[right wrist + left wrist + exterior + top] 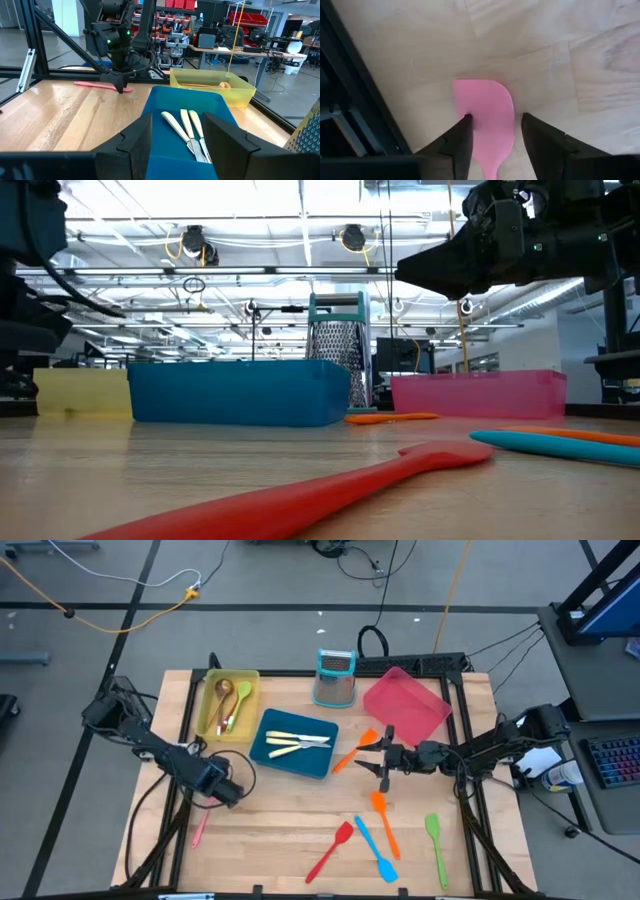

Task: Pick & Place Kitchen Items
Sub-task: Put the pink spatula into the red bin

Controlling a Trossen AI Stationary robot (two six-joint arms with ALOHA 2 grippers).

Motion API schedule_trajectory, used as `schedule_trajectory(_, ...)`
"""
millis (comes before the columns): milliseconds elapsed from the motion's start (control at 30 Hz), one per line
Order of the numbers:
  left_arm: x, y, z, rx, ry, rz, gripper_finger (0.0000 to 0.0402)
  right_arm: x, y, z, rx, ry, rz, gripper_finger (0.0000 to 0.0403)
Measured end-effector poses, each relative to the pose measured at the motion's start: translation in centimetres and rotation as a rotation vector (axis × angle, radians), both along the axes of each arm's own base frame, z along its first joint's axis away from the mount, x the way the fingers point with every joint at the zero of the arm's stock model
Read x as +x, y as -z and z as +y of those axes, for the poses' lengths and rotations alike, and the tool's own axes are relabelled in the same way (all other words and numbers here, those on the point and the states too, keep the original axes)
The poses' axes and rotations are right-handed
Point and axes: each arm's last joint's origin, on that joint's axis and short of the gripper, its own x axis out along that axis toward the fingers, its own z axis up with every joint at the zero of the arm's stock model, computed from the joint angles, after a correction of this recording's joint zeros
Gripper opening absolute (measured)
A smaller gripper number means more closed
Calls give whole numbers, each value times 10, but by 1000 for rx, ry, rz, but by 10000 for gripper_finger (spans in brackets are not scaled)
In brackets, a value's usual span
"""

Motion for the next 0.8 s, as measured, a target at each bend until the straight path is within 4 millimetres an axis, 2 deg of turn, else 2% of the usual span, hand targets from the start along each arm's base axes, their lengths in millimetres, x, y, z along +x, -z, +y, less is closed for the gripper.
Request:
schedule_trajectory(233,-6,-3,-3,40,11,15,148,0,1,0,-1,0,7,167)
schedule_trajectory(533,-7,-4,-2,52,-2,13,71,0,0,0,0,0,4,167)
schedule_trajectory(800,-2,-11,-3,84,5,15,59,0,0,0,0,-1,3,167)
